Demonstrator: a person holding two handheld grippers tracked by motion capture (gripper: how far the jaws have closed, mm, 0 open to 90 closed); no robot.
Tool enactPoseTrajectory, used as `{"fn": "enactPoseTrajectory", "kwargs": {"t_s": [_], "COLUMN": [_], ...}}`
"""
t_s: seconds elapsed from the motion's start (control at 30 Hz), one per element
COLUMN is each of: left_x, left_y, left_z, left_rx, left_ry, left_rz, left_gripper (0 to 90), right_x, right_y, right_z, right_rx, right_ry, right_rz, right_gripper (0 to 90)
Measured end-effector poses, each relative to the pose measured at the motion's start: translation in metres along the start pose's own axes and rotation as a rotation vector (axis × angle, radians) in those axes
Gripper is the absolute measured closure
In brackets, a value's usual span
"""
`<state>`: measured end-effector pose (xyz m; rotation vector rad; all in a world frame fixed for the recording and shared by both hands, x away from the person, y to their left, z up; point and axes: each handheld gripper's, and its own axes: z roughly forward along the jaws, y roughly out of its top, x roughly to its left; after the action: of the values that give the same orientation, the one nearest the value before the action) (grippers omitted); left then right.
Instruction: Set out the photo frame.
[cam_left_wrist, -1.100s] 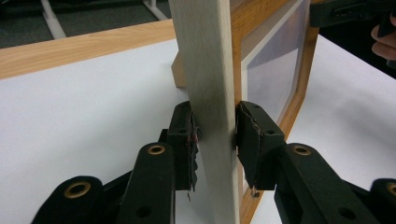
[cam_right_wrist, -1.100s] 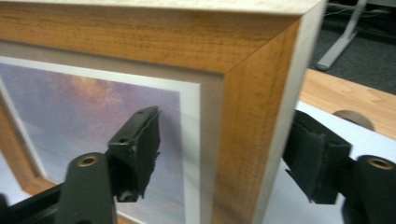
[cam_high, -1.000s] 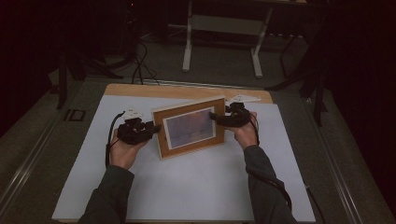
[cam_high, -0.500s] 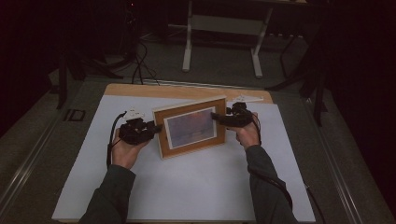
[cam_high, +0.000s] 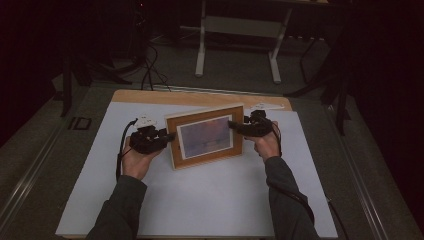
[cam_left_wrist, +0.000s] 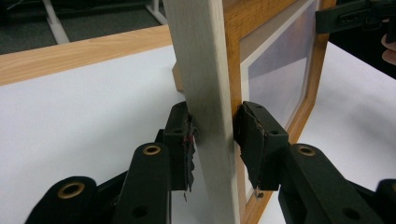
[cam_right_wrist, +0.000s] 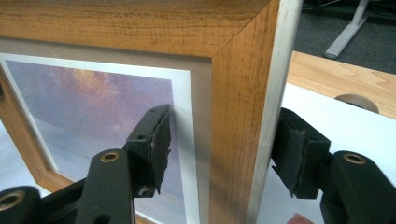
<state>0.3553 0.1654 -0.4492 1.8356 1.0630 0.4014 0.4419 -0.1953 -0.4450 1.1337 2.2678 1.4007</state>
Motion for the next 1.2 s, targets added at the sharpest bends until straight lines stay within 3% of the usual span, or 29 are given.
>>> {"fn": "enactPoseTrajectory", "kwargs": {"t_s": [0.63, 1.2], "left_x": [-0.001, 0.003], "left_y": [0.007, 0.013], "left_z": [0.011, 0.02], "left_rx": [0.007, 0.006], "left_ry": [0.001, -0.008], "left_rz": [0.051, 0.055], "left_gripper": [63.3, 61.0], "right_x": [0.0, 0.002], "right_y": [-0.005, -0.011], "right_z": [-0.013, -0.021], "right_rx": [0.006, 0.005], "right_ry": [-0.036, -0.066], "right_rz": [-0.005, 0.003], "right_gripper": [45.0, 48.8]}}
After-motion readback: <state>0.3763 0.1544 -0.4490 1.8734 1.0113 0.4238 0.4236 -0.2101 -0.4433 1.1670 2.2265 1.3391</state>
